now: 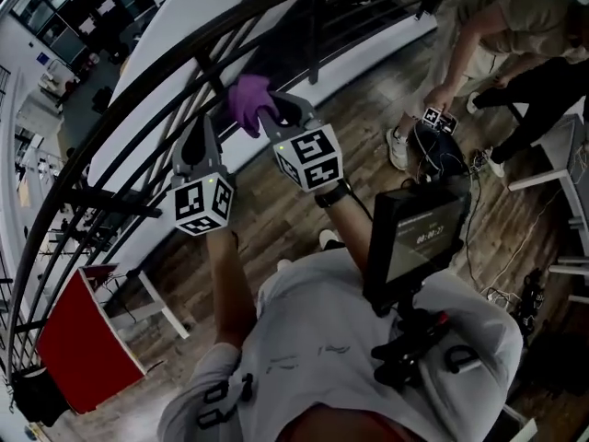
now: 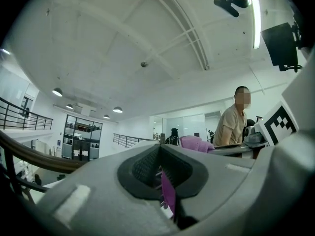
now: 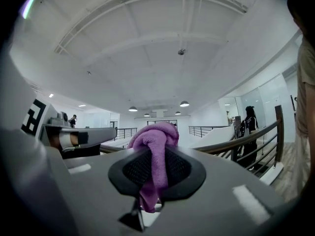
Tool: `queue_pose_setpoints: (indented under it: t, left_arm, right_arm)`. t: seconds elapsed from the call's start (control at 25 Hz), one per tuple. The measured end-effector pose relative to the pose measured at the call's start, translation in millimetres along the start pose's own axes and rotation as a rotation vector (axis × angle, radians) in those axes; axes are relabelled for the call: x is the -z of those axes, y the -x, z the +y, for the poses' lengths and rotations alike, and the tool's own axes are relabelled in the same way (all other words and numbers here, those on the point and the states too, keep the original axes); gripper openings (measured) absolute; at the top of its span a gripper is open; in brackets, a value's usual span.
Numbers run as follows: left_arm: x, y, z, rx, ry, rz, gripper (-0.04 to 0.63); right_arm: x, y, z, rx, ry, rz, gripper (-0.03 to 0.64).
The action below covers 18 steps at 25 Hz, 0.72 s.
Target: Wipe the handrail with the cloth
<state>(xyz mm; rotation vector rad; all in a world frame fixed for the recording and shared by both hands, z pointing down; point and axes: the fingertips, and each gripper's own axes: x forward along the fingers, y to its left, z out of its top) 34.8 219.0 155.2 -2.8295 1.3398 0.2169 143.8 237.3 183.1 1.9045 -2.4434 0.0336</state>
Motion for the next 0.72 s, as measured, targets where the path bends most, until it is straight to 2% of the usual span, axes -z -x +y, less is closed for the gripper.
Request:
queue_pose_setpoints:
  t: [0.48,0.72]
  left_arm:
    - [7,8,4,0.052,0.026,0.018,-0.002]
    - [14,12,1,0.069,0.022,0.033,-0.002]
  right_arm:
    - [0,10,3,0.064,0.003,0.005,0.048]
    - [2,16,-2,0.085,-0.029,-0.012,0.048]
